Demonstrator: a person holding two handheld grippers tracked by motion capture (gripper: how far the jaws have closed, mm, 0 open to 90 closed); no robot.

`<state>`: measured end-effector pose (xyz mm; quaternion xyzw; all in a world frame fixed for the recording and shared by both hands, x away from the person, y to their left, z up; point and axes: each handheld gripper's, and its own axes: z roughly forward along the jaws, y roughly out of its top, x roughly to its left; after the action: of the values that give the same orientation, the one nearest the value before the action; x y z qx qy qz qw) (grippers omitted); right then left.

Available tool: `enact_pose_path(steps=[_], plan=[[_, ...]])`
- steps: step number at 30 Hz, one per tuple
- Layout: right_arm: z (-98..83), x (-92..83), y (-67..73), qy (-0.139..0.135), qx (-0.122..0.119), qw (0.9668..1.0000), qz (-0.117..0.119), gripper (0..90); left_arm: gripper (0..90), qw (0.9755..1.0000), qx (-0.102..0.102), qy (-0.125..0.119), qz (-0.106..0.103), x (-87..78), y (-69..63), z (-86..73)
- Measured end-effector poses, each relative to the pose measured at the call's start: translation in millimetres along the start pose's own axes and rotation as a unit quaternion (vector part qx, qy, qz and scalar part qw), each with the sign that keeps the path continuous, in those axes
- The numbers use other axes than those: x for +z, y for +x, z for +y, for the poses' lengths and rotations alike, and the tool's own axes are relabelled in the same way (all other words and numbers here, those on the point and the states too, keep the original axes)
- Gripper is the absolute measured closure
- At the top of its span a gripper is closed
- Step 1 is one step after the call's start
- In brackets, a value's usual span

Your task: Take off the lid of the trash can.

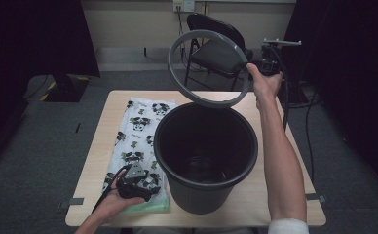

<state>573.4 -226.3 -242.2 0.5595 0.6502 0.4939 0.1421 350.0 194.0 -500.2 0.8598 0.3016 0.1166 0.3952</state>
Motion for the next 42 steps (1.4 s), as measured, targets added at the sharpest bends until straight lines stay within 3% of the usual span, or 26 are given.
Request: enact_pose_path(steps=[1,2,8,9,10,13,14,17,18,21,22,25,27,29,30,37,42], plan=[[0.0,0.0,0.0,0.000,0.000,1.0000,0.000,79.5,20.1,1.0000,0.000,0.000,0.000,0.0,0.0,0.0],[1.9,-1.7,-2.1,-0.015,0.005,0.9997,-0.019,79.6,20.0,1.0000,0.000,0.000,0.000,-0.1,0.1,0.0],[4.5,-6.0,-16.9,-0.030,0.030,0.9971,-0.064,79.6,20.0,1.0000,0.000,0.001,-0.001,-0.4,0.3,-0.1],[4.5,-6.0,-16.9,-0.030,0.030,0.9971,-0.064,79.6,20.1,1.0000,0.000,0.001,-0.001,-0.4,0.3,-0.1],[3.6,-5.7,-22.2,-0.024,0.027,0.9956,-0.086,79.6,20.0,1.0000,-0.001,0.000,-0.002,-0.3,0.6,-0.1],[0.9,-5.5,-27.1,-0.018,0.025,0.9944,-0.101,79.7,20.0,1.0000,-0.001,0.001,-0.003,-0.6,1.1,0.0],[-2.9,-5.4,-30.3,-0.014,0.012,0.9917,-0.127,79.7,20.0,1.0000,0.000,0.000,-0.001,-0.2,0.2,-0.1],[-9.4,-3.9,-36.0,-0.004,0.009,0.9900,-0.141,79.7,20.0,1.0000,0.000,0.000,-0.001,-0.2,0.1,-0.1],[-18.4,-2.8,-45.1,-0.001,0.021,0.9899,-0.140,79.7,20.0,1.0000,0.000,0.000,0.000,-0.1,0.1,-0.2],[-31.0,-0.3,-54.5,0.007,0.027,0.9878,-0.153,79.6,20.0,1.0000,-0.003,-0.002,-0.002,-0.5,1.1,-0.2],[-46.8,4.0,-66.3,0.021,0.032,0.9856,-0.165,79.7,20.0,1.0000,-0.001,-0.001,0.000,-0.3,0.7,-0.1],[-59.3,7.1,-75.9,0.031,0.044,0.9851,-0.164,79.7,20.0,1.0000,0.000,-0.001,0.001,0.0,-0.1,-0.1],[-79.6,11.0,-90.6,0.043,0.057,0.9831,-0.169,79.7,20.0,1.0000,-0.002,0.000,0.000,-0.3,0.5,-0.1],[-85.5,12.3,-93.9,0.052,0.055,0.9818,-0.174,79.6,20.1,1.0000,-0.001,0.000,-0.001,-0.3,0.5,-0.1],[-97.1,12.8,-101.0,0.054,0.064,0.9825,-0.167,79.6,20.0,1.0000,-0.003,-0.001,-0.002,-0.4,1.0,-0.1],[-142.5,11.1,-126.3,0.074,0.068,0.9807,-0.167,79.5,20.0,1.0000,-0.005,-0.002,-0.004,-0.6,2.0,-0.2],[-170.7,10.0,-146.3,0.090,0.067,0.9786,-0.173,79.5,20.0,0.9996,-0.020,-0.008,-0.018,-1.1,4.8,-0.8]])
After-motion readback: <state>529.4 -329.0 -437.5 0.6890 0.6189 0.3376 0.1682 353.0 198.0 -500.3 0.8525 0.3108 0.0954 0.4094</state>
